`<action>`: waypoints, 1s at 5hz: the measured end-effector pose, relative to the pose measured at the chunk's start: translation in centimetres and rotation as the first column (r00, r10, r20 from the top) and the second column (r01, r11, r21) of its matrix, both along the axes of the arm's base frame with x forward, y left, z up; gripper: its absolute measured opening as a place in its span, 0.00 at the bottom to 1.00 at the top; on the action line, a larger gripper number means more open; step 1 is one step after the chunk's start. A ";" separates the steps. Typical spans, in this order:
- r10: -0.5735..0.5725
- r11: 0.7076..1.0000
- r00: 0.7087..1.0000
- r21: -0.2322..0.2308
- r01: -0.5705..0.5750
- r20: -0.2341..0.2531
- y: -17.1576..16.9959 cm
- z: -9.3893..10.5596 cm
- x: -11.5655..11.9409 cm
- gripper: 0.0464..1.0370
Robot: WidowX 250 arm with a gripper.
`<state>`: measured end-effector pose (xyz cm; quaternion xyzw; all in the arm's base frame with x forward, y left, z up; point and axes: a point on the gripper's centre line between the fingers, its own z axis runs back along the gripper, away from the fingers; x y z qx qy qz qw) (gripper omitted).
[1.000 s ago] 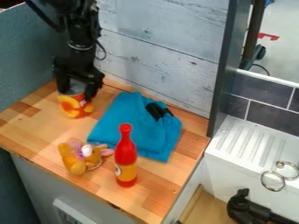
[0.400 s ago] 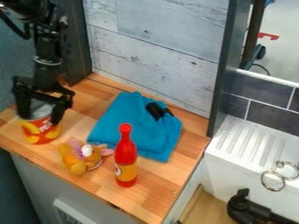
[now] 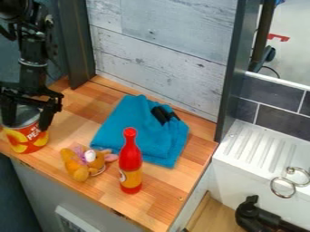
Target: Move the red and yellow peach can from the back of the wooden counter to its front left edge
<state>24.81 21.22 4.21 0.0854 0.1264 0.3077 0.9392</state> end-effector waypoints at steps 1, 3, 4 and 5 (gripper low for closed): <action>-0.090 0.992 0.983 -0.077 0.104 0.158 -0.8 0.8 1.9 0.96; -0.211 0.973 0.955 -0.047 0.225 0.206 -6.0 6.7 2.1 0.96; -0.263 0.955 0.951 -0.096 0.281 0.162 -8.6 7.4 0.7 0.96; -0.337 0.916 0.930 -0.178 0.360 0.149 -11.9 7.7 1.0 0.96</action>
